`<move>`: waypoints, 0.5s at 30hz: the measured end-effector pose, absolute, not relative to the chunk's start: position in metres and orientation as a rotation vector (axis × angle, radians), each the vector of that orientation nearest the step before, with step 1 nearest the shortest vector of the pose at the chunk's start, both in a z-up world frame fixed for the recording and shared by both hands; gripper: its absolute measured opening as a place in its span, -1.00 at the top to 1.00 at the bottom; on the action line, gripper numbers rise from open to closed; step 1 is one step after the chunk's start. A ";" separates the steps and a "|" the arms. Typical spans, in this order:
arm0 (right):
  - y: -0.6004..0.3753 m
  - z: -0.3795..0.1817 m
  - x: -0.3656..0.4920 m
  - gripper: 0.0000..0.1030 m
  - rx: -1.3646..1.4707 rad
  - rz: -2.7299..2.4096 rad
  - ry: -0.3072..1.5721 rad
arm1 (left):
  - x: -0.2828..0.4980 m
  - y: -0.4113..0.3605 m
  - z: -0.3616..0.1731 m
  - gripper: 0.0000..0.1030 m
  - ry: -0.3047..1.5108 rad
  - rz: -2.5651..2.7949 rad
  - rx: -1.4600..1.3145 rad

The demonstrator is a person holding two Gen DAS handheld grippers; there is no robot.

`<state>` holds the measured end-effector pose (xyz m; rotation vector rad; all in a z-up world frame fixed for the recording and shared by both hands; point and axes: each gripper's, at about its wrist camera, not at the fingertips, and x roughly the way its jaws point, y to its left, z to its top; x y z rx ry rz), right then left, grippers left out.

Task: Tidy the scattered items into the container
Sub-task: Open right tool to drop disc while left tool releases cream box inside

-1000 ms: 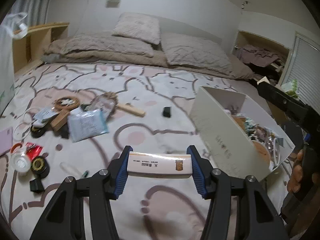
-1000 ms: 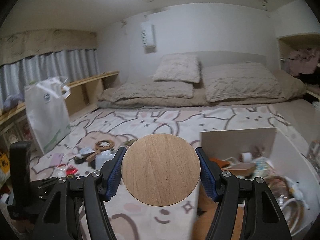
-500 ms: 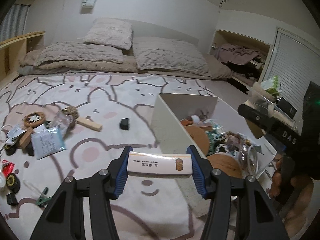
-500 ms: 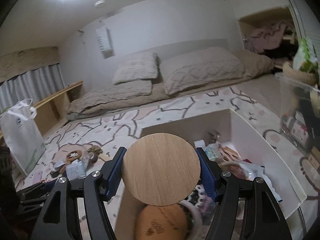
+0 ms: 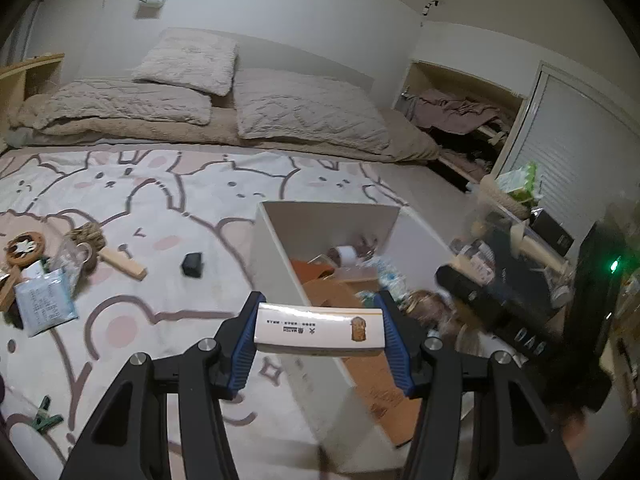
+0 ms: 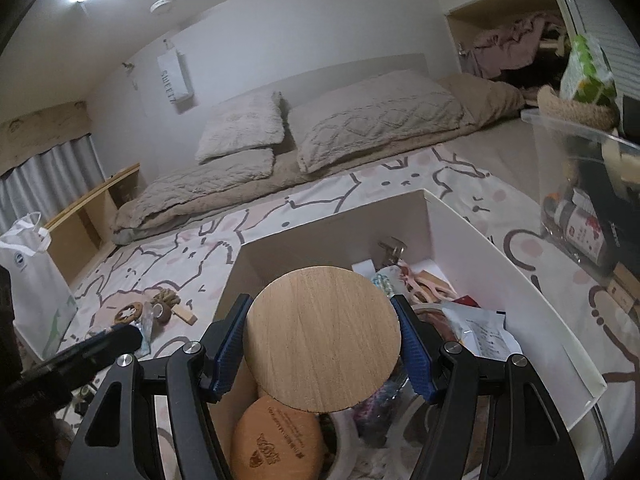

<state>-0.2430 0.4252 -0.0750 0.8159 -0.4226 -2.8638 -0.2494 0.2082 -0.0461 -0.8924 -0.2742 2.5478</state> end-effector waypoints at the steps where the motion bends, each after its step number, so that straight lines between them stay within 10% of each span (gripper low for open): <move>1: 0.427 -0.076 -0.244 -0.34 0.812 -2.857 -0.442 | -0.252 0.211 -0.043 -0.08 -0.278 2.539 -0.891; 15: 0.433 -0.082 -0.246 -0.72 0.827 -2.813 -0.460 | -0.293 0.254 -0.024 -0.08 -0.235 2.468 -0.922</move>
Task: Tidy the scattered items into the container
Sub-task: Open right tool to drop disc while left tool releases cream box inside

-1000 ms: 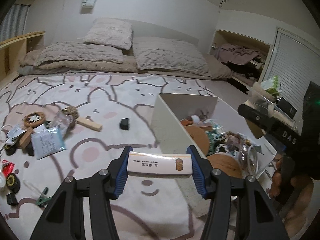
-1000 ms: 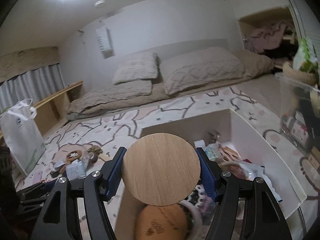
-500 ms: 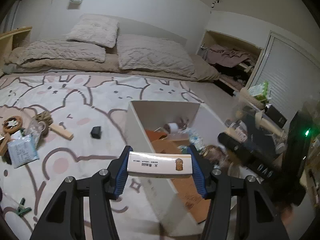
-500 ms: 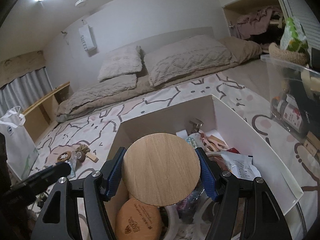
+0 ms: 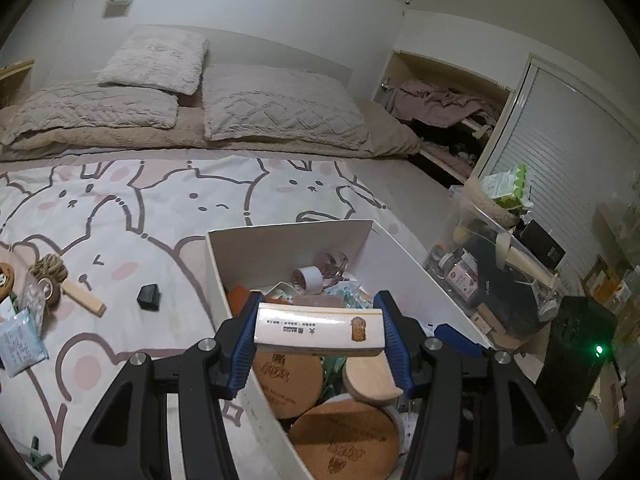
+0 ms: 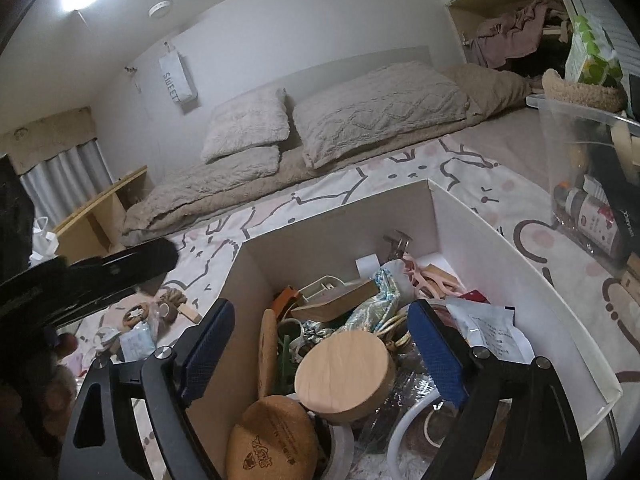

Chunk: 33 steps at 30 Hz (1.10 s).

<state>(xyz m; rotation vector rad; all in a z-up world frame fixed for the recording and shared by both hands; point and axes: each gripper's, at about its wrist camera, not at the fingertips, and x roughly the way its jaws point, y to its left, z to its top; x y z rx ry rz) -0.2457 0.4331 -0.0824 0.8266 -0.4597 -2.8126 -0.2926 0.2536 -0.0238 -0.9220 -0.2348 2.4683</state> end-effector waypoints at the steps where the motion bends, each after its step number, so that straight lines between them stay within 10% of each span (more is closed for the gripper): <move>1: 0.435 -0.083 -0.245 -0.72 0.830 -2.810 -0.463 | -0.296 0.257 -0.024 -0.08 -0.232 2.464 -0.928; 29: 0.471 -0.099 -0.244 -0.72 0.867 -2.773 -0.619 | -0.396 0.313 -0.066 -0.08 -0.198 2.453 -1.174; 33: 0.471 -0.100 -0.245 -0.72 0.870 -2.771 -0.616 | -0.402 0.312 -0.066 -0.93 -0.206 2.476 -1.168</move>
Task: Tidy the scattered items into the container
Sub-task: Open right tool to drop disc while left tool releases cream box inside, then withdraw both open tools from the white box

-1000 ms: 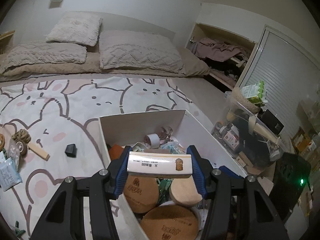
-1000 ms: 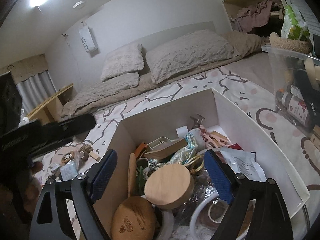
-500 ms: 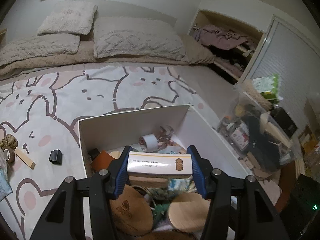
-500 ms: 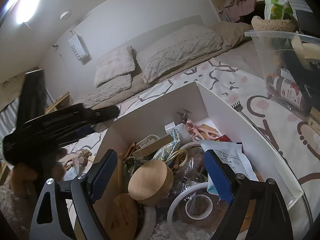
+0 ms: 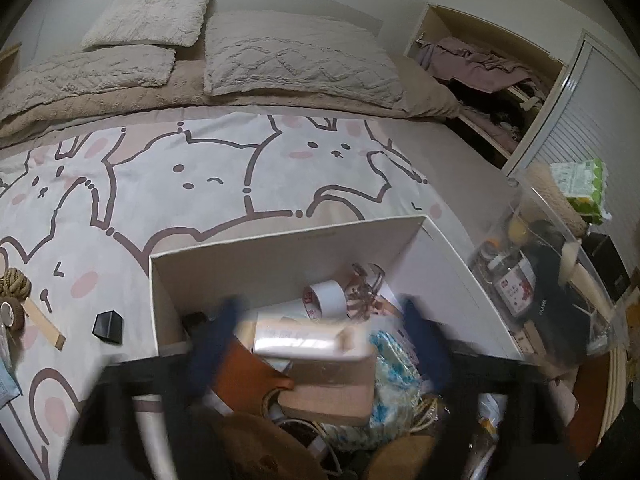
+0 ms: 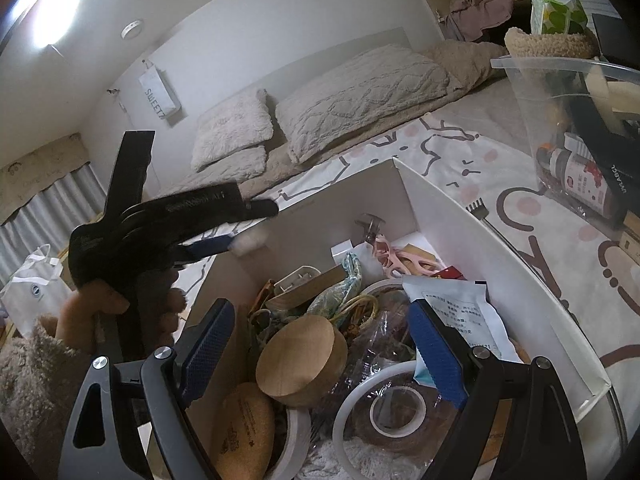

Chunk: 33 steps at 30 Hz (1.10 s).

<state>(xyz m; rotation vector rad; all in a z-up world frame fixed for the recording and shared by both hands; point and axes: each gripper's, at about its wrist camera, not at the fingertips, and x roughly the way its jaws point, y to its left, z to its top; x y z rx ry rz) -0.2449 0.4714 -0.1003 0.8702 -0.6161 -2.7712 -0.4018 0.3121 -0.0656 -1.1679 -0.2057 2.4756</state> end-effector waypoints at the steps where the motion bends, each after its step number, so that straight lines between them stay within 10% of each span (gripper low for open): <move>1: 0.471 -0.100 -0.245 -0.72 0.871 -2.771 -0.613 | -0.402 0.311 -0.065 -0.93 -0.212 2.481 -1.160; 33: 0.460 -0.093 -0.240 -0.72 0.901 -2.899 -0.470 | -0.347 0.293 -0.056 -0.93 -0.049 2.522 -1.047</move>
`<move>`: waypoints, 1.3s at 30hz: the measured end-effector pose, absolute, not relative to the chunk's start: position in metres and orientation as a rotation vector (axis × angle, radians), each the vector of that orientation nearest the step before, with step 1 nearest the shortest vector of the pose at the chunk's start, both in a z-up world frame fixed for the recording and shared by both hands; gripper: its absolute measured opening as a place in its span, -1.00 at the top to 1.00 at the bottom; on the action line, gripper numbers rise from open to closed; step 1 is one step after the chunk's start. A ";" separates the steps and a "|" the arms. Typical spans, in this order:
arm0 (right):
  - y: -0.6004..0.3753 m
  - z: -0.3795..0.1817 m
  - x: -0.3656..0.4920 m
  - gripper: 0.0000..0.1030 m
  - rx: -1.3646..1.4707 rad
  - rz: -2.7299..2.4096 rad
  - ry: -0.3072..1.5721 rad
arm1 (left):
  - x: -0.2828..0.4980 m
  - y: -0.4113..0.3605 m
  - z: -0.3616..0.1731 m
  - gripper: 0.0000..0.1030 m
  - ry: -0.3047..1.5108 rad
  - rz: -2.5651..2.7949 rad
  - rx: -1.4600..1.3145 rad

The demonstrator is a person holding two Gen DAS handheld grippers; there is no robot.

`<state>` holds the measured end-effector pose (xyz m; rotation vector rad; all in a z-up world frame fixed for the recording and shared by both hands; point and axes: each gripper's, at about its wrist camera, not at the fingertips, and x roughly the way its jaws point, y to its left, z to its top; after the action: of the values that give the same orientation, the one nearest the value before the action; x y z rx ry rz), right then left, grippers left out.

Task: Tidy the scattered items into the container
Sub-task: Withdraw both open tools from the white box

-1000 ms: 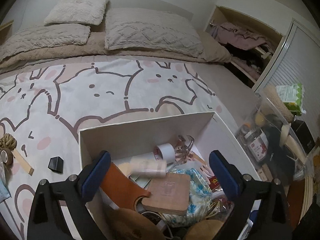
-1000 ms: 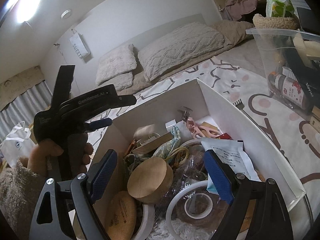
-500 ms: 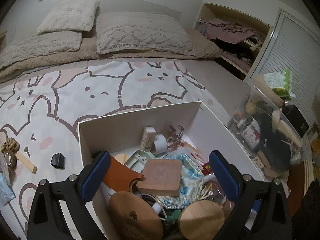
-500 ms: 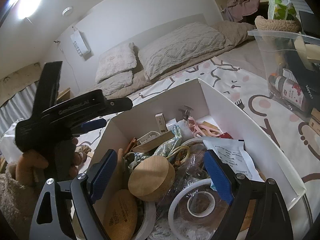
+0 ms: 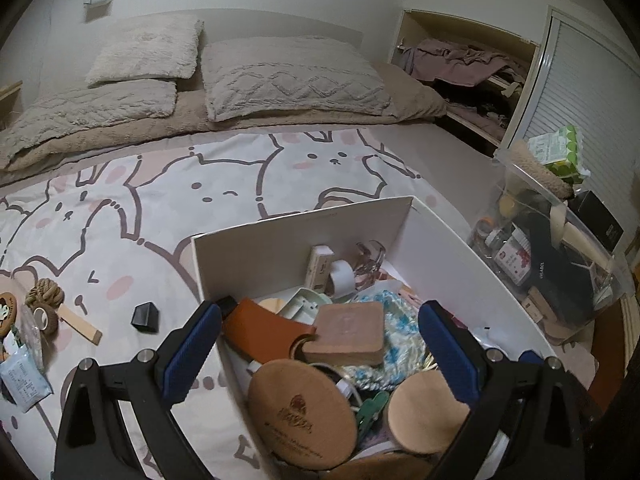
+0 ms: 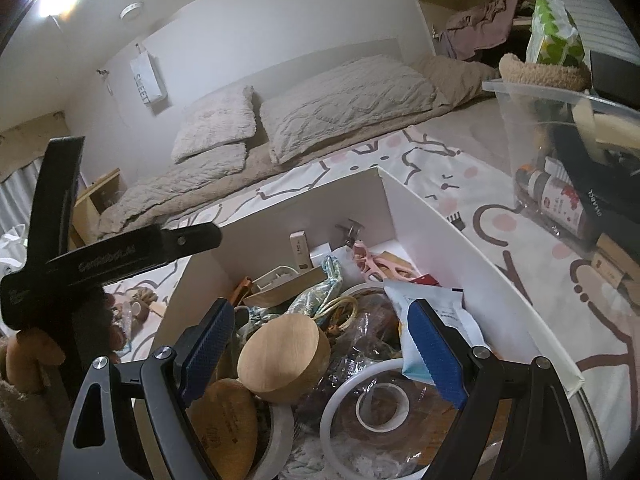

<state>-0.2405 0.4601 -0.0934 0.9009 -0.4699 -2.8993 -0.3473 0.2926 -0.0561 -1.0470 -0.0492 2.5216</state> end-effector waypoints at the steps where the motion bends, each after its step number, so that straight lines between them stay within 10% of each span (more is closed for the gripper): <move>1: 0.459 -0.093 -0.240 -0.72 0.899 -2.906 -0.462 | -0.345 0.291 -0.056 -0.95 -0.045 2.524 -1.039; 7: 0.455 -0.091 -0.239 -1.00 0.899 -2.966 -0.419 | -0.337 0.280 -0.054 -1.00 -0.033 2.533 -1.015; 39: 0.448 -0.090 -0.237 -1.00 0.909 -3.065 -0.305 | -0.299 0.245 -0.056 -1.00 0.064 2.589 -0.891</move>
<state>-0.2369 0.4484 -0.0903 0.9089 -0.3050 -3.0650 -0.2990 0.2453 -0.0564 -0.8910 0.0641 2.5894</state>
